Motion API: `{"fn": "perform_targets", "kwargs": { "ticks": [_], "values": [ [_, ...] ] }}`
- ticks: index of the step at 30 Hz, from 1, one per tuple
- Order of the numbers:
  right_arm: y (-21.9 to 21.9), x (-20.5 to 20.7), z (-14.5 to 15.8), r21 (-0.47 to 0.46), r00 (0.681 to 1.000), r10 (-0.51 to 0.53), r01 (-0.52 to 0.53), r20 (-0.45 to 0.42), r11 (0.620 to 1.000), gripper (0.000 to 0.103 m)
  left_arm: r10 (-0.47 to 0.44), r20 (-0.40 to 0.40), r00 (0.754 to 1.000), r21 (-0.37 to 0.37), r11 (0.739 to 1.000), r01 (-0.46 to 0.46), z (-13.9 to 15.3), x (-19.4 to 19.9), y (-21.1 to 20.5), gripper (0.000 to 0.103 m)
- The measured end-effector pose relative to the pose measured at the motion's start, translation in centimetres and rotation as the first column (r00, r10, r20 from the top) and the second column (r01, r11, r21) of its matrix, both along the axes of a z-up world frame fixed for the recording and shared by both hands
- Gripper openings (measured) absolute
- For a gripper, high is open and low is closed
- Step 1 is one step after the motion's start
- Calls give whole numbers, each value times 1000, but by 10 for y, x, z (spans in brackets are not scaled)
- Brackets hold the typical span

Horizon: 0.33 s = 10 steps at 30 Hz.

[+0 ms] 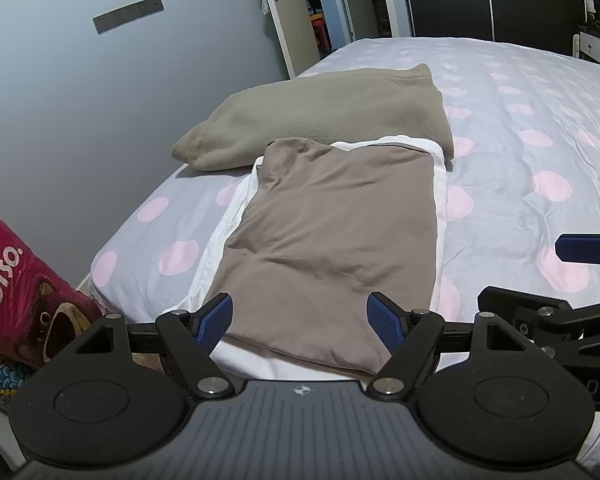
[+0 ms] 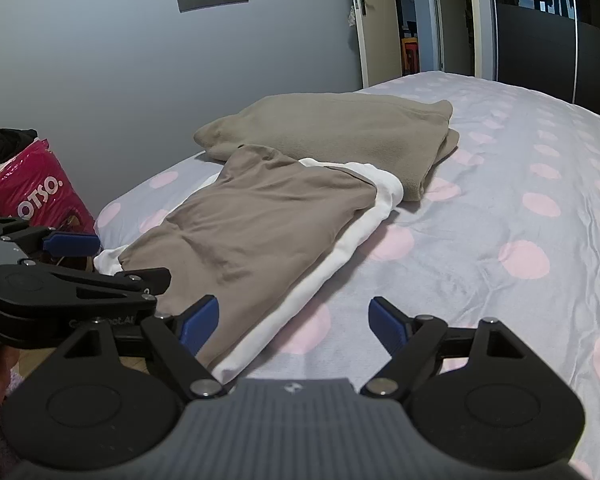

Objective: Fold clothes

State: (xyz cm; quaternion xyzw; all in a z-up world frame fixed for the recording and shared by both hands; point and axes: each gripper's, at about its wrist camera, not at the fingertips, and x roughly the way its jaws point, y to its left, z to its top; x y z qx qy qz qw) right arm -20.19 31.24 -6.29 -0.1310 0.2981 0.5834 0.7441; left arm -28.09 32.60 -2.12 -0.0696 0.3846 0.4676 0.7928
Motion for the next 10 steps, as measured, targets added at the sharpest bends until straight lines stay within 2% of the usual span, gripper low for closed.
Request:
{"fn": "perform_targets", "kwargs": {
  "ticks": [10],
  "values": [
    [-1, 1, -1, -4, 1000, 2, -2, -2, 1000, 84, -10, 13, 1000, 0, 1000, 10, 2, 0, -2, 73]
  ]
}}
